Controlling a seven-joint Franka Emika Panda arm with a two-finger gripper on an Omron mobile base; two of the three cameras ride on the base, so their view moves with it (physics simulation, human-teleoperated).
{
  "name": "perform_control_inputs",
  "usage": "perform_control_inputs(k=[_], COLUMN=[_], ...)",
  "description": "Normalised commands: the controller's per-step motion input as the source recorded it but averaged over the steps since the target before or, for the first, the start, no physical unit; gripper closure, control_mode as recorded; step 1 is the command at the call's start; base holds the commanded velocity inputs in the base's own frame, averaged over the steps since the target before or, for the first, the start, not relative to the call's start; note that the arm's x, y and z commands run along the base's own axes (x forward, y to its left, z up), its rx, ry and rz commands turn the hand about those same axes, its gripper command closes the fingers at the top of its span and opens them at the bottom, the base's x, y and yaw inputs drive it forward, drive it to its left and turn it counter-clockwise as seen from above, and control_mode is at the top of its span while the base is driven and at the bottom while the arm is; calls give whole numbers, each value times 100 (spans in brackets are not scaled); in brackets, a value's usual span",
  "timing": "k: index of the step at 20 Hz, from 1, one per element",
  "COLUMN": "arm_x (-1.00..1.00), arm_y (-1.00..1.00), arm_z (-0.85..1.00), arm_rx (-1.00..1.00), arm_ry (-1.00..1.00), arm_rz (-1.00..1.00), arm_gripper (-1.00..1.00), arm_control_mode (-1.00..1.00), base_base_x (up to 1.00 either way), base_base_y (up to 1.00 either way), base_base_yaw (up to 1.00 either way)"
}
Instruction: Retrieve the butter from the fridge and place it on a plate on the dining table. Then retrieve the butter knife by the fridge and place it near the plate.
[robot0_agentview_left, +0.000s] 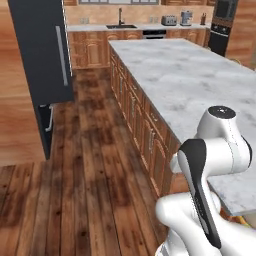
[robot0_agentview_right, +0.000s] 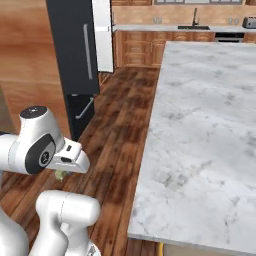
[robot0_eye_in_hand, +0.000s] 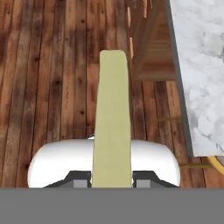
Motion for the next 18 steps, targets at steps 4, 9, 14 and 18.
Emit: perform_control_inputs(k=[4, 9, 14, 18], arm_x=[0, 0, 0, 0], arm_y=[0, 0, 0, 0], arm_z=[0, 0, 0, 0], arm_rx=[0, 0, 0, 0], arm_ry=[0, 0, 0, 0], arm_rz=[0, 0, 0, 0], arm_gripper=[100, 100, 100, 100], arm_control_mode=[100, 100, 100, 100], base_base_x=[-96, -72, -8, -47], base_base_y=[0, -3, -69, -100], base_base_yaw=[-10, -13, -3, 0])
